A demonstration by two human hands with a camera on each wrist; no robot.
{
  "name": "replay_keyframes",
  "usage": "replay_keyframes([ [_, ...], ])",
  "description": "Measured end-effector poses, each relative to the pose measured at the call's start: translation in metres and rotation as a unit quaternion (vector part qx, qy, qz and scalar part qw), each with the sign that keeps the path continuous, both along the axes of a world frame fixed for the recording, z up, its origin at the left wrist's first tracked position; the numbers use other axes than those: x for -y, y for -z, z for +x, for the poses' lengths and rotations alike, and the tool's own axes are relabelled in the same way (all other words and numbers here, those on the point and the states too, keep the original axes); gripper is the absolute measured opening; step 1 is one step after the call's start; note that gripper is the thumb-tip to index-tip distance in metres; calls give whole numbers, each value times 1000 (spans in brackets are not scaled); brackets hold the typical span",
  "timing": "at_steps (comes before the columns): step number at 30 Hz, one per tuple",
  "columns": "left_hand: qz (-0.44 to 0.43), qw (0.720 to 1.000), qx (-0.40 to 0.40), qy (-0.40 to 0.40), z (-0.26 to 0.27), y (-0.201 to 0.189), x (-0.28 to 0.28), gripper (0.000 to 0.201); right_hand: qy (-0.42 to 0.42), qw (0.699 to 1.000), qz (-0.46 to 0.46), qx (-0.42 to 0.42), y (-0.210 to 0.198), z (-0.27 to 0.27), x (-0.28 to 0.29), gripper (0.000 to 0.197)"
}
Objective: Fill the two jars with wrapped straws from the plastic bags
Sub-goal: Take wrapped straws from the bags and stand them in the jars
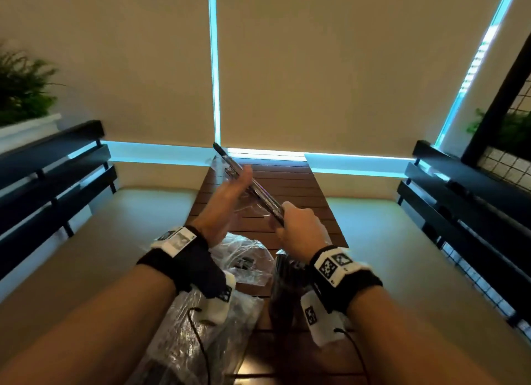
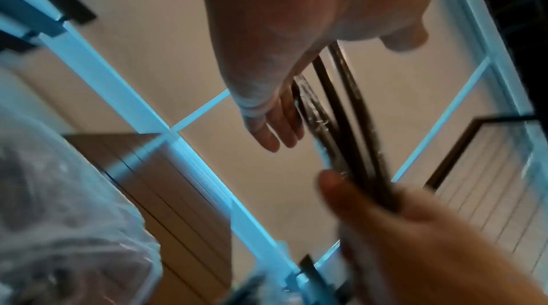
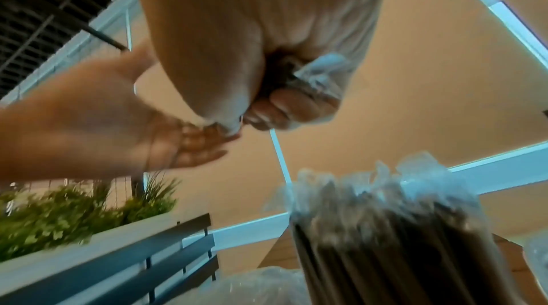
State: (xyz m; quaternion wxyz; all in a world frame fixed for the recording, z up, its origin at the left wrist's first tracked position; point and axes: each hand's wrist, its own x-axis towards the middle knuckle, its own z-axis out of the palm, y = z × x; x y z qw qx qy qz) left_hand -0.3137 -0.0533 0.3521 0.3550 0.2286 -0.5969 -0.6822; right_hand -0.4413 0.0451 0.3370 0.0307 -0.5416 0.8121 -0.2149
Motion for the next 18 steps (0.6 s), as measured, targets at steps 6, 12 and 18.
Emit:
replay_keyframes([
  [6, 193, 958, -128, -170, -26, -24, 2, 33, -51, 997, -60, -4, 13, 29, 7, 34],
  [12, 31, 967, -157, -197, -28, -54, -4, 32, -66, 982, -91, 149, 7, 18, 5, 55],
  [18, -148, 964, -173, -135, -22, -81, -20, 41, -90, 980, -23, 175, -2, 12, 15, 36],
])
